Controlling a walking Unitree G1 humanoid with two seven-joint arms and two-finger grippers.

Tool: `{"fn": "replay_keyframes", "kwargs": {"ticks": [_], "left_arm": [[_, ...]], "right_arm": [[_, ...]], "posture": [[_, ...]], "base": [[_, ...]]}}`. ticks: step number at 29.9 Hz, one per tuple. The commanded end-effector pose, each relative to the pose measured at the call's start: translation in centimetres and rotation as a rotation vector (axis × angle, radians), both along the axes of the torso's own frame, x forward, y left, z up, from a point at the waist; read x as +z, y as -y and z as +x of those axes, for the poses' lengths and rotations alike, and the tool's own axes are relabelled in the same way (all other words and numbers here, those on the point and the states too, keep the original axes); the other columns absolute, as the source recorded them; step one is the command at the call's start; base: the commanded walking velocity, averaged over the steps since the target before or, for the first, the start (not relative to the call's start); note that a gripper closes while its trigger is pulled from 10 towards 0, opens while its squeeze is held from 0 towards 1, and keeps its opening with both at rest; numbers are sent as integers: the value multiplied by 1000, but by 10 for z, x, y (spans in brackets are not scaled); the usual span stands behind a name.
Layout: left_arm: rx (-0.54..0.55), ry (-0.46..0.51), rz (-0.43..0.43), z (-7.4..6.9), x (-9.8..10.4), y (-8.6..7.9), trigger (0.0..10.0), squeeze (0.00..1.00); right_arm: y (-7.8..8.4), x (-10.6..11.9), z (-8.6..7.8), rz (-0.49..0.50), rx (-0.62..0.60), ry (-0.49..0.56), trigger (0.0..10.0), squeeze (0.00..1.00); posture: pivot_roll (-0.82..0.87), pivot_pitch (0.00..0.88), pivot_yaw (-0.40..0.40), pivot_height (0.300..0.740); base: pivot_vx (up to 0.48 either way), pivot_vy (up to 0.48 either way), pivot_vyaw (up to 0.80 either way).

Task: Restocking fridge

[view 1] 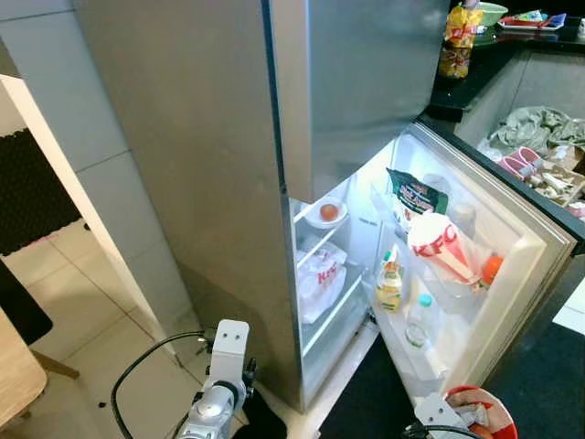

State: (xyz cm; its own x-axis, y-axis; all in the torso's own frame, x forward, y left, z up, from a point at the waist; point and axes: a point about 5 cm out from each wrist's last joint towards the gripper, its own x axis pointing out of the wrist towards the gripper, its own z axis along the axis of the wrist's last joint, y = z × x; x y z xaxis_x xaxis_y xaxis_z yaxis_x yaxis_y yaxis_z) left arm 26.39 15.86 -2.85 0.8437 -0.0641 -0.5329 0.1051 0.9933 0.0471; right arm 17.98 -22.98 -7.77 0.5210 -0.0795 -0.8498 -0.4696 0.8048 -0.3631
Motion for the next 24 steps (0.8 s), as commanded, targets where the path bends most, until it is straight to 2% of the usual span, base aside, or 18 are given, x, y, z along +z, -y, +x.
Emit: {"fn": "replay_keyframes", "kwargs": {"ticks": [1, 9, 18, 24], "left_arm": [[10, -9, -11, -1, -1, -1, 10000, 0], [8, -15, -16, -2, -2, 0, 10000, 0], [24, -17, -25, -4, -4, 1, 10000, 0], [58, -21, -43, -6, -5, -1, 10000, 0]], "right_arm": [[-3, 3, 8, 3, 2, 31, 10000, 0], [0, 4, 7, 6, 9, 36, 10000, 0], [-5, 4, 9, 7, 33, 38, 10000, 0], [-7, 6, 13, 10, 44, 45, 10000, 0]], "posture": [[-33, 0, 9, 740], [-38, 0, 11, 740], [-38, 0, -10, 740], [-39, 0, -14, 740]], "base": [[0, -356, 0], [0, -480, 0], [0, -480, 0], [0, 0, 0]]}}
